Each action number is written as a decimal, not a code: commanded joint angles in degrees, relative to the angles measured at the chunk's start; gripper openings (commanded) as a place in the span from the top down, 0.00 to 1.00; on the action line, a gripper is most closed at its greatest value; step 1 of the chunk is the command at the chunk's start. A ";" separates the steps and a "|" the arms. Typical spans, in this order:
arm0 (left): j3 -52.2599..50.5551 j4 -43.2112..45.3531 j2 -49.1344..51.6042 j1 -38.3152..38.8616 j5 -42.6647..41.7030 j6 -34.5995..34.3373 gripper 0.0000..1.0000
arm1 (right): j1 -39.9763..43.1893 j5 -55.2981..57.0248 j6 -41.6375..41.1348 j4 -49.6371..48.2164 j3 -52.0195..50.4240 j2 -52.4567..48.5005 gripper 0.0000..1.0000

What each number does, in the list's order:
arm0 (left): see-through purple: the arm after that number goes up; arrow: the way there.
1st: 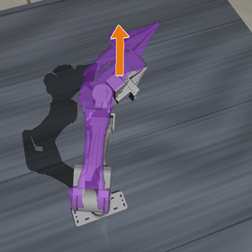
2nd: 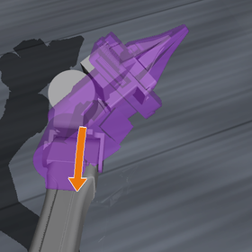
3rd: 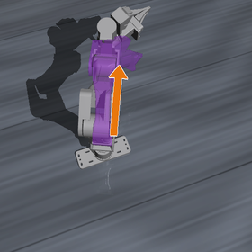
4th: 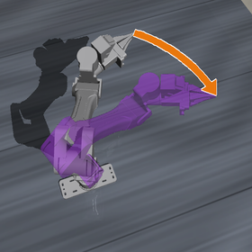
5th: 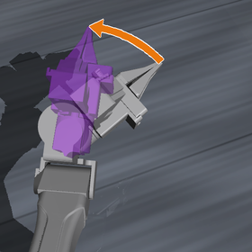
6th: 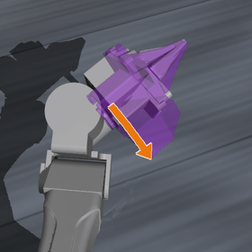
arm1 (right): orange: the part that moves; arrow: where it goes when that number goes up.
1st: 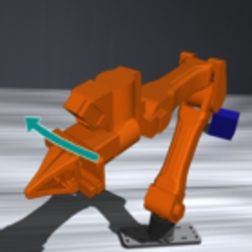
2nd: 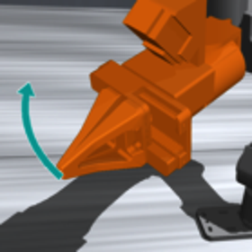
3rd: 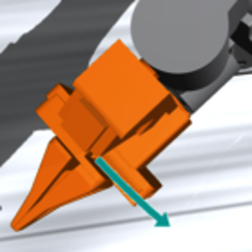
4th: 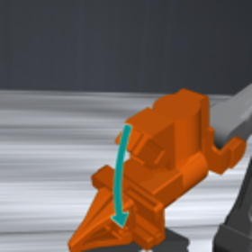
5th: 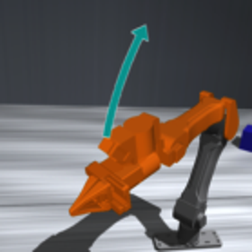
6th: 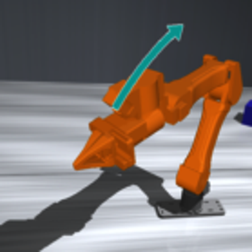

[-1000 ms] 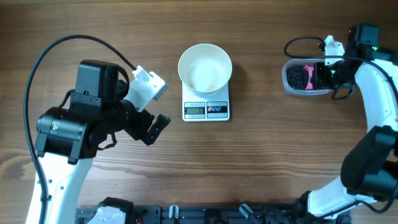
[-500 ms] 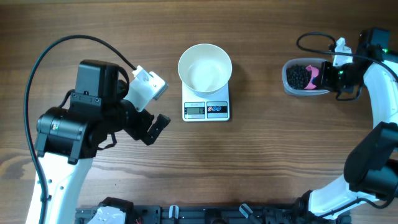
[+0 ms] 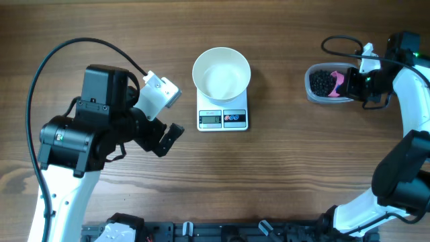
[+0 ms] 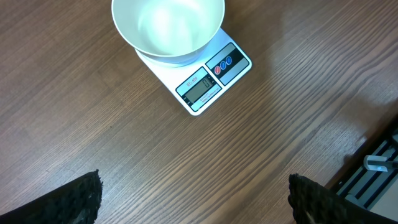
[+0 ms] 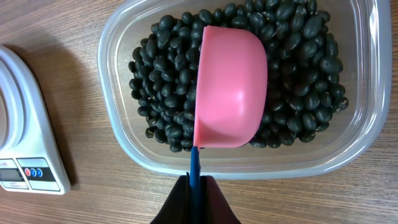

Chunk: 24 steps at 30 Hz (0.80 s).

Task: Scoop item into bowl and weigh 150g on scale
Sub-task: 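Drag the pink scoop through the beans in the tub with right gripper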

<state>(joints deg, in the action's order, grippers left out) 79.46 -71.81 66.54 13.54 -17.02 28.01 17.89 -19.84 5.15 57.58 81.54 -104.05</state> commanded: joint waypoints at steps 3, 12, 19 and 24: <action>1.03 0.22 0.37 0.07 -0.07 -0.35 0.00 | -0.22 0.59 -2.73 -1.42 -0.55 -1.86 0.96; 1.03 0.20 0.37 0.07 -0.07 -0.35 0.00 | 0.52 -6.01 -2.19 -1.18 -0.55 -1.86 0.96; 1.03 0.20 0.37 0.07 -0.07 -0.35 0.00 | 4.31 -8.76 -2.14 -0.24 -1.11 -1.92 0.96; 1.03 0.20 0.37 0.07 -0.09 -0.35 0.00 | 4.90 -8.83 -2.19 -1.09 -2.89 -2.25 0.96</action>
<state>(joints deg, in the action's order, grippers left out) 79.46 -71.81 66.54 13.54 -17.04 28.01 22.68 -27.03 3.03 56.71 80.47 -104.81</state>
